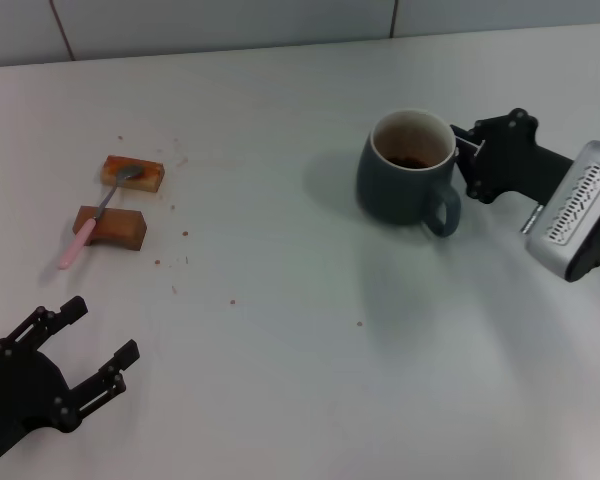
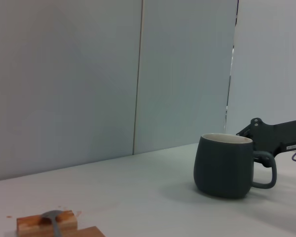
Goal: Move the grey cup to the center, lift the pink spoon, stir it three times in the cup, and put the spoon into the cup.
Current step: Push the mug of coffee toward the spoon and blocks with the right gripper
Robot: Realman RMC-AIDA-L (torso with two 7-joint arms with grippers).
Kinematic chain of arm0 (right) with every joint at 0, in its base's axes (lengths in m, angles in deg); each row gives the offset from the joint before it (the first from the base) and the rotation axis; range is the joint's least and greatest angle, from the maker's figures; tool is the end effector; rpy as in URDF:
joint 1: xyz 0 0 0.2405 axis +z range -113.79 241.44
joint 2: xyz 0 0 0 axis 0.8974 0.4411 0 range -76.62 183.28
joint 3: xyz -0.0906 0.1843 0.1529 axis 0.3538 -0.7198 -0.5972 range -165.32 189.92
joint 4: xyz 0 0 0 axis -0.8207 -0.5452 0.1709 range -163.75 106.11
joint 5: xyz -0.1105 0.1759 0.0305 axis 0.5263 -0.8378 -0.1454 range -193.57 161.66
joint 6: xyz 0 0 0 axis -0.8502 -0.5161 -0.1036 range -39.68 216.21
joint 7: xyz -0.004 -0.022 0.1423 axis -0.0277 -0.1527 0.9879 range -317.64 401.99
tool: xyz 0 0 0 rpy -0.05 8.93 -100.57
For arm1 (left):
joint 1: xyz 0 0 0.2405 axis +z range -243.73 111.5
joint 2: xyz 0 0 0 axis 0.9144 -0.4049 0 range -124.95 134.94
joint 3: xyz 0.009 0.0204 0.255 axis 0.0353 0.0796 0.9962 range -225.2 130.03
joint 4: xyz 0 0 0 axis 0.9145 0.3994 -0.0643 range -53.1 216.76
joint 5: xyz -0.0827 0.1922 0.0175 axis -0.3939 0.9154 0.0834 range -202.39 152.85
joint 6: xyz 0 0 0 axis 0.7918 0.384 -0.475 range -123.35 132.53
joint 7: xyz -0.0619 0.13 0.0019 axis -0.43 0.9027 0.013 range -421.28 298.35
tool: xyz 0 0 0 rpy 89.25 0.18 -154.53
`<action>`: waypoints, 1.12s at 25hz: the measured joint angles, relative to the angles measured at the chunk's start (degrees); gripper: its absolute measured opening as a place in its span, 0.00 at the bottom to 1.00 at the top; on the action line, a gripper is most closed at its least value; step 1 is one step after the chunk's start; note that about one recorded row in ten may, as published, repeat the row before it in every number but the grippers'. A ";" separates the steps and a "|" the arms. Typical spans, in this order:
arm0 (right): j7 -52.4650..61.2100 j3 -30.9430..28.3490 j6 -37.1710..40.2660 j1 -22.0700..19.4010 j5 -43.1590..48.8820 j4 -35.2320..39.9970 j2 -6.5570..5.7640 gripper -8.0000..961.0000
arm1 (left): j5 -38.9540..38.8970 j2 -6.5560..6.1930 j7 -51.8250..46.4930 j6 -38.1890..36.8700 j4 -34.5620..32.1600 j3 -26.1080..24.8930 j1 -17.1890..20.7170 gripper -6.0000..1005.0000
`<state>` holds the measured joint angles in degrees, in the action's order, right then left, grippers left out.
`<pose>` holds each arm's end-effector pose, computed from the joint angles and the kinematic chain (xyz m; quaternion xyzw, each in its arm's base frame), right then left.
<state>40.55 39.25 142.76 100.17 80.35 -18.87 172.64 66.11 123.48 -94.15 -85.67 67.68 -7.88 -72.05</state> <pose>0.3053 0.3750 -0.0439 -0.8881 -0.1009 0.0384 0.4468 -0.3613 0.1805 -0.0263 -0.8640 -0.1987 -0.3046 0.3482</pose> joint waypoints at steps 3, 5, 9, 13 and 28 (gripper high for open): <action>-0.03 0.02 -0.55 1.00 -0.12 -1.21 0.17 0.04 | 0.00 0.00 -0.14 -0.10 0.00 0.01 0.02 0.81; -0.05 0.03 -1.11 1.79 -0.15 -2.24 0.27 0.04 | 0.00 0.00 -0.17 -0.14 0.00 0.01 -0.01 0.81; -0.06 0.03 -1.46 3.65 -0.34 -4.74 0.31 0.04 | 0.00 0.00 -0.18 -0.19 0.00 0.02 -0.02 0.81; -0.09 0.03 -2.05 5.37 -0.30 -6.97 0.31 0.04 | 0.00 -0.07 -0.18 -0.19 0.00 0.02 -0.04 0.81; -0.14 2.25 -1.62 9.57 0.14 -12.79 0.36 0.04 | 0.01 -0.10 0.22 -0.41 -0.01 0.02 0.12 0.81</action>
<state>40.41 41.50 141.14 109.74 80.49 -31.66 173.00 66.11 123.38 -93.93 -86.07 67.68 -7.86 -71.93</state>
